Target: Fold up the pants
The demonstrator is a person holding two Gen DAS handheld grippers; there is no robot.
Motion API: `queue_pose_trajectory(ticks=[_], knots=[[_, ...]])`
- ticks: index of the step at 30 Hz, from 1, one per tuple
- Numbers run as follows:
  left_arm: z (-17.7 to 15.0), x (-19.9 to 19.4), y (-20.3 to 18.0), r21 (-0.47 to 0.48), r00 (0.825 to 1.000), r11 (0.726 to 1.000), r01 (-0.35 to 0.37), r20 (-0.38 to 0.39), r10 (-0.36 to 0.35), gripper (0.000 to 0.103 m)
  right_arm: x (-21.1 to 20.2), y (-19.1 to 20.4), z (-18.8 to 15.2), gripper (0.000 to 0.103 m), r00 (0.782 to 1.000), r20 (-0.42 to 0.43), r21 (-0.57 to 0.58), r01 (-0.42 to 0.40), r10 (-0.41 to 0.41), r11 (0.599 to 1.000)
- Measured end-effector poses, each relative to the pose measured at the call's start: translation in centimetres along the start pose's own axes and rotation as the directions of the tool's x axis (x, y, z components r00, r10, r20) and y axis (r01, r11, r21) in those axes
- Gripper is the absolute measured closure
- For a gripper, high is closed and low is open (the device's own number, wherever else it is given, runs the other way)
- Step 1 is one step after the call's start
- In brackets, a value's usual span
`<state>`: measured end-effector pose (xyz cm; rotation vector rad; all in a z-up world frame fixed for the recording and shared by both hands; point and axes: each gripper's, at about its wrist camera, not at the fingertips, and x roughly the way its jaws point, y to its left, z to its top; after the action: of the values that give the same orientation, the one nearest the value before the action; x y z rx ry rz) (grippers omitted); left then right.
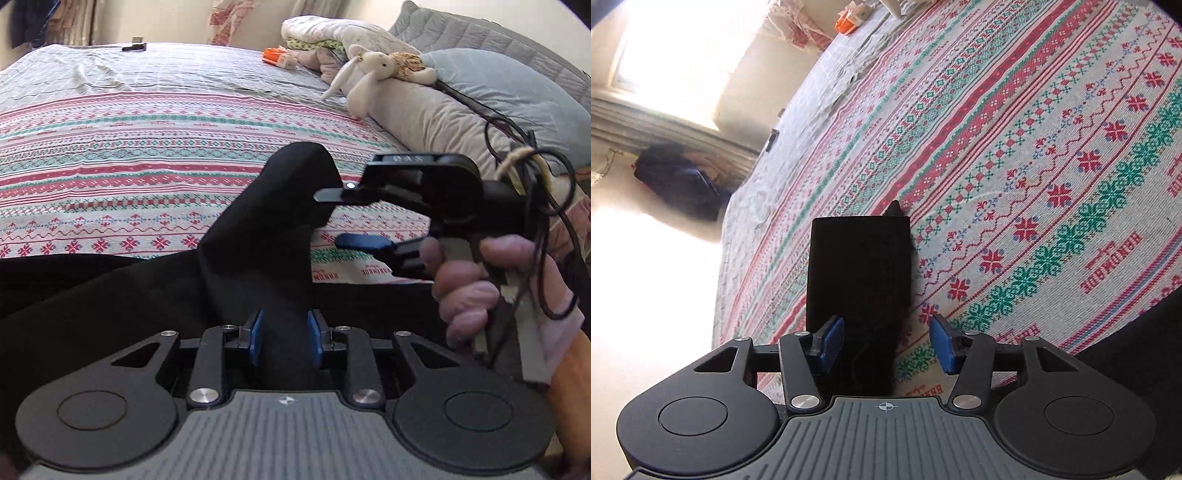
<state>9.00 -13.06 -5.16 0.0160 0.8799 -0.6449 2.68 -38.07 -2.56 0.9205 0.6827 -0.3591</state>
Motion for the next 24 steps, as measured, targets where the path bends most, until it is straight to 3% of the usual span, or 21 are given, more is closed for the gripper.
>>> queue_pose_trajectory(ticks=[4,8,10,13,16,20,24], knots=[[-1.7,-0.1,-0.8,0.08,1.0,0.997,0.008,-0.025,-0.006,0.066,1.4,-0.5,0.0,0.062,1.0,0.021,0.037,-0.018,0.017,0.999],[-3.0,-0.5,-0.1,0.094,0.999,0.995,0.016,-0.034,-0.013,0.065,2.1,-0.4,0.2,0.067,0.997,0.077,0.038,-0.029,0.026,0.999],[-3.5,-0.9,0.2,0.104,0.999,0.994,0.024,-0.031,-0.02,0.064,2.4,-0.1,0.4,0.085,0.994,0.106,0.011,-0.01,0.009,1.0],[-4.1,-1.6,0.3,0.138,0.999,0.99,0.032,-0.025,-0.029,0.059,2.0,0.5,0.6,0.1,0.99,0.14,-0.02,-0.006,0.009,1.0],[-4.5,-2.3,0.4,0.178,0.999,0.984,0.032,-0.015,-0.029,0.052,0.2,1.8,0.9,0.102,0.985,0.167,-0.091,-0.024,0.039,0.996],[-4.7,-3.3,0.5,0.197,0.999,0.979,0.049,-0.014,-0.047,0.046,-2.9,3.5,0.7,0.103,0.971,0.237,-0.176,0.049,-0.006,0.983],[-5.3,-4.1,-0.1,0.263,0.997,0.962,0.072,-0.027,-0.068,0.04,-7.4,3.8,-0.2,0.103,0.941,0.319,-0.229,0.192,-0.113,0.954]])
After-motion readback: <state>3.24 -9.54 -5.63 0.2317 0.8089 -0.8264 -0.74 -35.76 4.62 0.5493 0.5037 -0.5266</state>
